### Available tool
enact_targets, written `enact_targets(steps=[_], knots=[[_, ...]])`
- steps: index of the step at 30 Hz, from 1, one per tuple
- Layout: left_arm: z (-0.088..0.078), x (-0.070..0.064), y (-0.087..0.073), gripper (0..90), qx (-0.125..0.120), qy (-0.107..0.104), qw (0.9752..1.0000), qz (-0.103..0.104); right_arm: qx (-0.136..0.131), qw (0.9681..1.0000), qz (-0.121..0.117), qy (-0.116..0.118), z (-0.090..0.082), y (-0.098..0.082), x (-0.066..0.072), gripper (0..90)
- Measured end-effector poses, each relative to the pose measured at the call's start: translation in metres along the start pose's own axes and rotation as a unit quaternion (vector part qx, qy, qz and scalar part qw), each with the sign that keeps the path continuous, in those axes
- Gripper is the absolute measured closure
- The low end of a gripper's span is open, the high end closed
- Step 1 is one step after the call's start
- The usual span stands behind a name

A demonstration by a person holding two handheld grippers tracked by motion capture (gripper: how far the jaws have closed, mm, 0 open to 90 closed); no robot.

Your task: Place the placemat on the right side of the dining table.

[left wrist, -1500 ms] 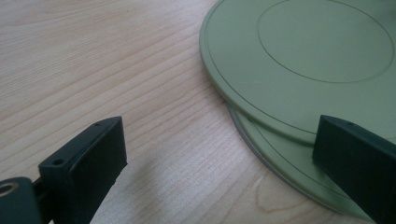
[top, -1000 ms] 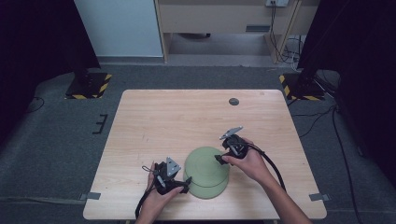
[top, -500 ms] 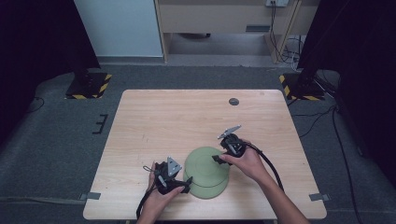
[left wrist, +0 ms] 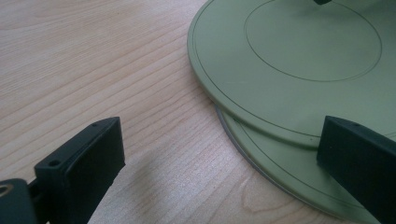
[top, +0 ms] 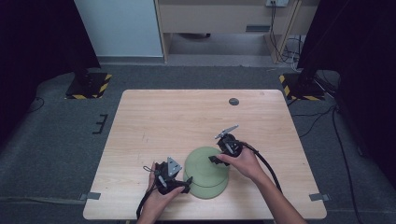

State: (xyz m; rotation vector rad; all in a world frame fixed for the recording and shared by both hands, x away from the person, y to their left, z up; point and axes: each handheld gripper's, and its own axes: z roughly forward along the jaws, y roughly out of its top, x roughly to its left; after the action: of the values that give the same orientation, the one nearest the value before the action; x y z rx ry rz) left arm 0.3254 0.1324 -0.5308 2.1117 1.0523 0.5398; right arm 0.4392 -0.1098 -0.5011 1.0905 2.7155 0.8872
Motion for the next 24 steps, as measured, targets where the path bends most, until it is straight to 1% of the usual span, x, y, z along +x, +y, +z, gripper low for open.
enact_targets(steps=[4, 5, 9, 10, 12, 14, 15, 16, 24], knots=[[0.000, -0.001, 0.000, 1.0, -0.002, 0.002, 1.0000, 0.001, 0.007, 1.0000, 0.001, 0.001, 0.005, 0.001, -0.002, 24.7], [0.000, -0.001, 0.000, 1.1, -0.002, 0.003, 1.0000, 0.001, 0.007, 1.0000, 0.006, 0.001, 0.006, 0.001, -0.002, 24.1], [-0.001, -0.002, 0.000, 1.5, -0.001, 0.002, 1.0000, 0.004, 0.011, 0.9999, 0.010, 0.008, 0.009, 0.001, -0.006, 20.9], [-0.001, -0.002, 0.000, 1.5, -0.001, 0.001, 1.0000, 0.003, 0.010, 0.9997, 0.017, 0.014, 0.011, 0.001, -0.008, 19.2], [-0.001, -0.002, 0.000, 1.5, -0.001, 0.000, 1.0000, 0.004, 0.011, 0.9996, 0.021, 0.016, 0.012, 0.002, -0.010, 16.8], [-0.001, -0.003, -0.001, 1.4, -0.001, -0.001, 1.0000, 0.004, 0.012, 0.9995, 0.020, 0.020, 0.013, 0.002, -0.011, 16.2], [-0.001, -0.003, -0.001, 1.4, -0.001, -0.001, 1.0000, 0.004, 0.012, 0.9995, 0.020, 0.020, 0.013, 0.002, -0.011, 16.2], [-0.001, -0.003, -0.001, 1.4, -0.002, -0.001, 1.0000, 0.004, 0.016, 0.9992, 0.023, 0.028, 0.014, 0.002, -0.009, 15.8], [0.000, -0.003, -0.001, 0.9, -0.003, 0.000, 1.0000, 0.007, 0.020, 0.9989, 0.013, 0.041, 0.017, 0.005, -0.004, 17.4]])
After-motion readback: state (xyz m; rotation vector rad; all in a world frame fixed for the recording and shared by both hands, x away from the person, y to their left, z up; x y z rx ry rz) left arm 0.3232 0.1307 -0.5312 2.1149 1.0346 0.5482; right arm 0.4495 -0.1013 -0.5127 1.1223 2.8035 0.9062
